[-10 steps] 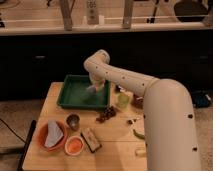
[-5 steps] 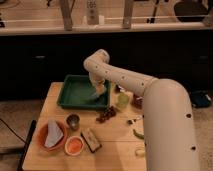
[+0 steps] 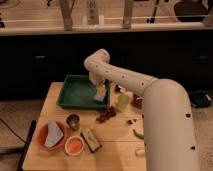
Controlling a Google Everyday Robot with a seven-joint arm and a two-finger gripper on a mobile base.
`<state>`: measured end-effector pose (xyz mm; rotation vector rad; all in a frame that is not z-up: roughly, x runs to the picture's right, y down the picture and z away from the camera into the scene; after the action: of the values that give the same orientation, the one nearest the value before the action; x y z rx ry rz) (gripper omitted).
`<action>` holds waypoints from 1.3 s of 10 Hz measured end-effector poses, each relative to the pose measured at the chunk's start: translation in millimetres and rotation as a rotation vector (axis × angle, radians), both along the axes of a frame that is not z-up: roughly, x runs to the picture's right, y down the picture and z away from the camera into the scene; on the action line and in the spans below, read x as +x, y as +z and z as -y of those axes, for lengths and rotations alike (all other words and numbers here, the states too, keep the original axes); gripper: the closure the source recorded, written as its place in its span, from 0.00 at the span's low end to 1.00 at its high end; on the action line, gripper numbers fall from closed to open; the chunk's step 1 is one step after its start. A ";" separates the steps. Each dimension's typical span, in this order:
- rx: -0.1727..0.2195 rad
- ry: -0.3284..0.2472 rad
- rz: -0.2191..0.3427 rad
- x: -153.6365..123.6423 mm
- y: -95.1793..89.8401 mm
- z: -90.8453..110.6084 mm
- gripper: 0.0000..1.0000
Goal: Place sponge in tray
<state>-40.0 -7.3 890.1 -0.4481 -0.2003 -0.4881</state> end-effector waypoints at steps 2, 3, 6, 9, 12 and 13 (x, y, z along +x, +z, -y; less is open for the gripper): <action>0.011 -0.002 0.015 0.8 -1.0 2.2 0.20; 0.014 -0.003 0.022 1.2 -1.8 3.3 0.20; 0.017 -0.004 0.035 2.4 -3.0 4.7 0.20; 0.017 -0.005 0.036 1.5 -3.0 4.8 0.20; 0.017 -0.004 0.036 2.0 -3.0 4.8 0.20; 0.017 -0.004 0.036 1.9 -3.0 4.8 0.20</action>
<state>-38.1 -12.2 887.1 -0.4232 -0.2296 -0.5020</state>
